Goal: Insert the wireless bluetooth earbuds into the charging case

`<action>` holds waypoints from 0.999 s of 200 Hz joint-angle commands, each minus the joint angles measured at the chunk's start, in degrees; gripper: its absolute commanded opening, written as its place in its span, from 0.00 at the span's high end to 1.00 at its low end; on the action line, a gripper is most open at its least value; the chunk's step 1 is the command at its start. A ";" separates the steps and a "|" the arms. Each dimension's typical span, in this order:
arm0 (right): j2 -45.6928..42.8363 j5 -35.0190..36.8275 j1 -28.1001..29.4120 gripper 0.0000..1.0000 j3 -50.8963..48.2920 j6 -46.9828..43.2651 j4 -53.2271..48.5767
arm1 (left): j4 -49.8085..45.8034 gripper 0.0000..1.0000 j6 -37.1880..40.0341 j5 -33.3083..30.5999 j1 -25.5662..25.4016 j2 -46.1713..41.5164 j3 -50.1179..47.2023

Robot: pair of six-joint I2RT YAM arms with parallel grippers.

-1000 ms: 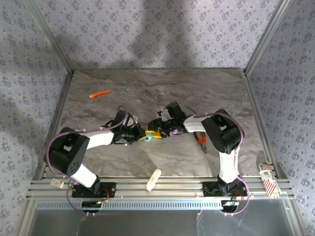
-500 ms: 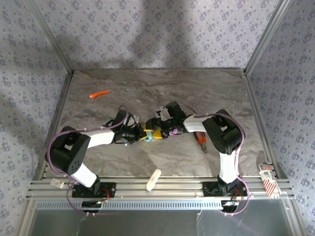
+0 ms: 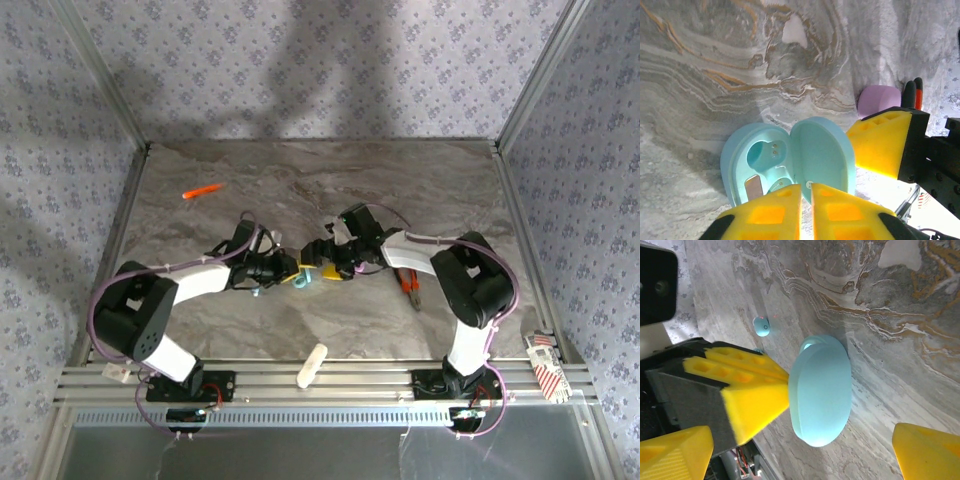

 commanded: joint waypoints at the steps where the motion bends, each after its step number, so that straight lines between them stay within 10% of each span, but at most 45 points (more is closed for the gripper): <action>1: -2.81 3.22 1.18 0.06 0.13 -3.46 -5.43 | -3.90 0.81 1.88 -1.29 1.90 -4.45 -0.03; 85: -2.69 27.62 10.79 0.06 10.27 -17.53 -27.60 | -19.69 0.01 7.45 -5.82 12.24 -18.97 -1.94; 200: 6.37 45.01 15.84 0.14 22.20 -22.22 -40.24 | -21.99 0.00 7.79 -6.33 15.13 -22.35 -4.45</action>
